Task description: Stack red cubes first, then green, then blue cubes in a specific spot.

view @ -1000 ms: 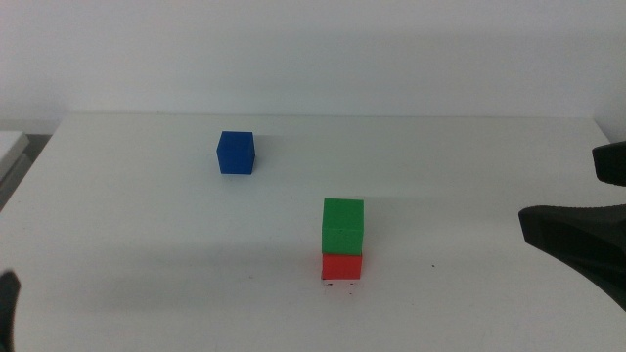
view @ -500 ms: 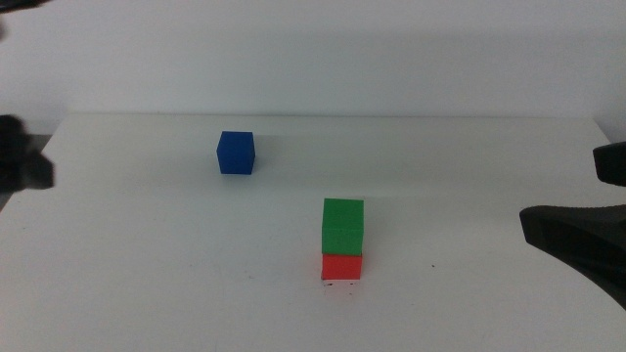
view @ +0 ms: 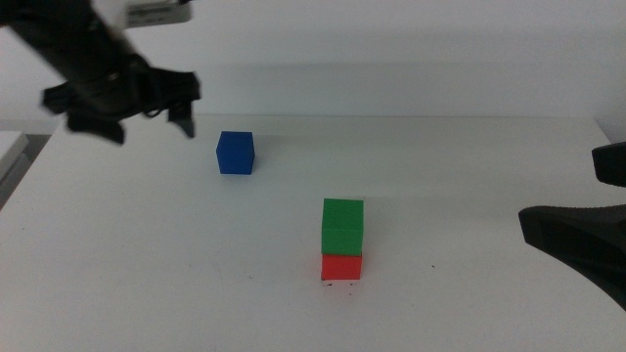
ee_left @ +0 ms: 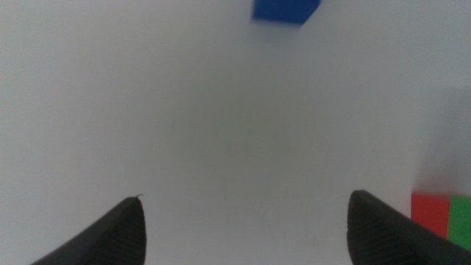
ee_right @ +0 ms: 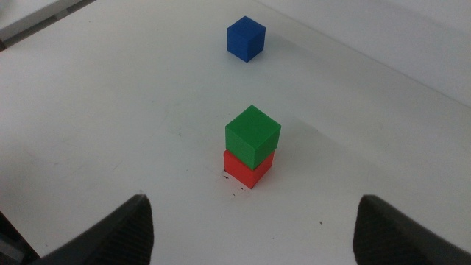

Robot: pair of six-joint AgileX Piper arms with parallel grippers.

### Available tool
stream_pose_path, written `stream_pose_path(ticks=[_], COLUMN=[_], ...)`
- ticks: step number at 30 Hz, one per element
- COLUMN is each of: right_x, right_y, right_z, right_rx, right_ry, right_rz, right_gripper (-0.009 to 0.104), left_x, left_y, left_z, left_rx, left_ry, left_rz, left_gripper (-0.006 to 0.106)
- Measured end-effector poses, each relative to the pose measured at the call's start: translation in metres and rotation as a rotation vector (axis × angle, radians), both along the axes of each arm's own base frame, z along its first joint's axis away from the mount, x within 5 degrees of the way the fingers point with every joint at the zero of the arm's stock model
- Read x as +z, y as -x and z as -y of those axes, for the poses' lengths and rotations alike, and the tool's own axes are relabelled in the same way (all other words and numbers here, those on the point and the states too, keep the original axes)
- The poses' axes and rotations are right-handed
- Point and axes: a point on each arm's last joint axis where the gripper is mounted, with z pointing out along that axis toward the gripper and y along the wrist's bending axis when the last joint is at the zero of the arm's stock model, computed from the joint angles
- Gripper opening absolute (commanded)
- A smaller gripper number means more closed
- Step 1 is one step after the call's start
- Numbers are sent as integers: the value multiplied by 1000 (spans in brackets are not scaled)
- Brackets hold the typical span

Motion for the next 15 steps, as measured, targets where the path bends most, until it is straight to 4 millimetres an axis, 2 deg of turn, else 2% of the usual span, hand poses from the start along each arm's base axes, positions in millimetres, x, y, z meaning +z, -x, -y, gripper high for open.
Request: stream_pose_path(ticks=[5,8,11,15], right_x=[0,0,0,0], right_y=[0,0,0,0], right_z=[0,0,0,0], right_rx=[0,0,0,0], right_ry=[0,0,0,0], right_rz=[0,0,0,0], right_gripper=[93,93,93,93], left_x=[-10,-24,-43,-72], left_y=[-61,-99,-129,-154], left_z=[15,23,32,40], left_rx=[-113,-128,-143,-158], left_ry=[-50,-69,-57,-34], left_rz=[21,-2,6,-6], left_gripper=[94,94,94,94])
